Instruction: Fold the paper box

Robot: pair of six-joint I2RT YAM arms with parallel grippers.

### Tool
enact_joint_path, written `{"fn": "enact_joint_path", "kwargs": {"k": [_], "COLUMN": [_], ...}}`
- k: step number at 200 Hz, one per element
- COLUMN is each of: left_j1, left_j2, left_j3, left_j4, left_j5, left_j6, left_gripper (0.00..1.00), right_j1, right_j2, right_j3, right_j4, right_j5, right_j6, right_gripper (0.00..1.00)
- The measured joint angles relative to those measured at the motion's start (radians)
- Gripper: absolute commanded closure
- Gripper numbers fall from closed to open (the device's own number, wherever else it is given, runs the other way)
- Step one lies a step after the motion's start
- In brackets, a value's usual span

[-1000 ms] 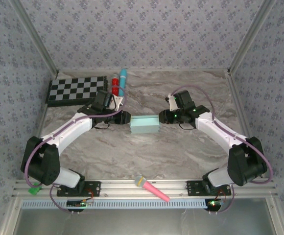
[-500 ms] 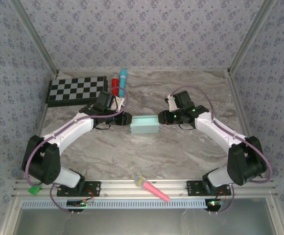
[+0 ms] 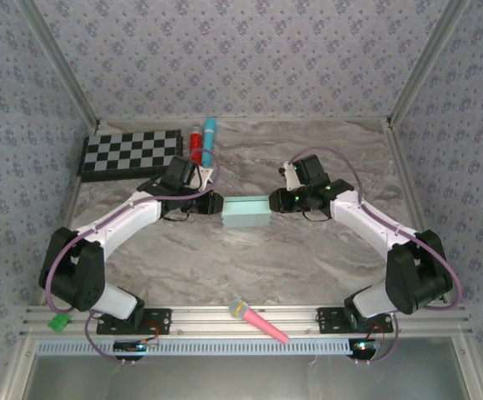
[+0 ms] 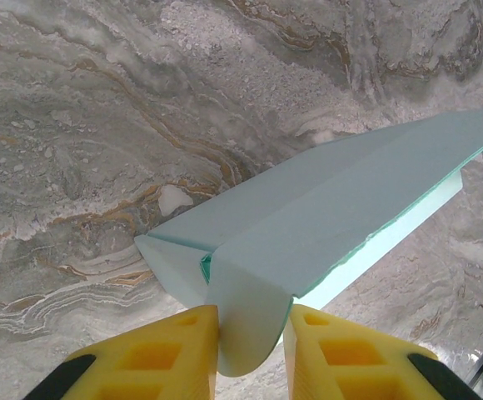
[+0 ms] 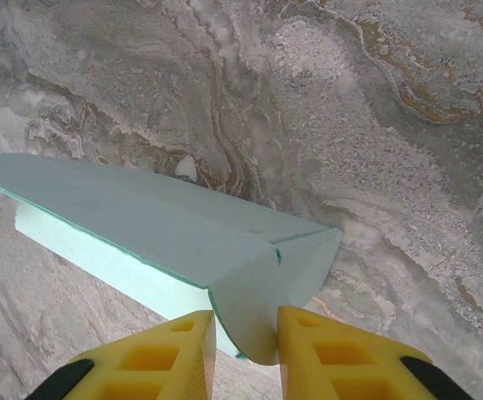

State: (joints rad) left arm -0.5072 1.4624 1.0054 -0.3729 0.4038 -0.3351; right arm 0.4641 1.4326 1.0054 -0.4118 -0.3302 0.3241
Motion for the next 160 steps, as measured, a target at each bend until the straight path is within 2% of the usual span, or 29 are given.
{"fn": "enact_joint_path", "kwargs": {"k": [62, 160], "left_j1": [0.000, -0.006], "left_j2": [0.000, 0.018], "left_j3": [0.000, 0.018], "left_j4": [-0.001, -0.005], "left_j5": [0.000, 0.000], "left_j6": [0.000, 0.000], "left_gripper": [0.77, 0.74], "right_j1": [0.003, 0.013], "right_j2": [0.002, 0.027], "right_j3": [0.000, 0.015], "right_j4": [0.003, 0.019], "right_j5": [-0.007, -0.026], "right_j6": [0.001, 0.019], "right_gripper": [0.73, 0.71]}}
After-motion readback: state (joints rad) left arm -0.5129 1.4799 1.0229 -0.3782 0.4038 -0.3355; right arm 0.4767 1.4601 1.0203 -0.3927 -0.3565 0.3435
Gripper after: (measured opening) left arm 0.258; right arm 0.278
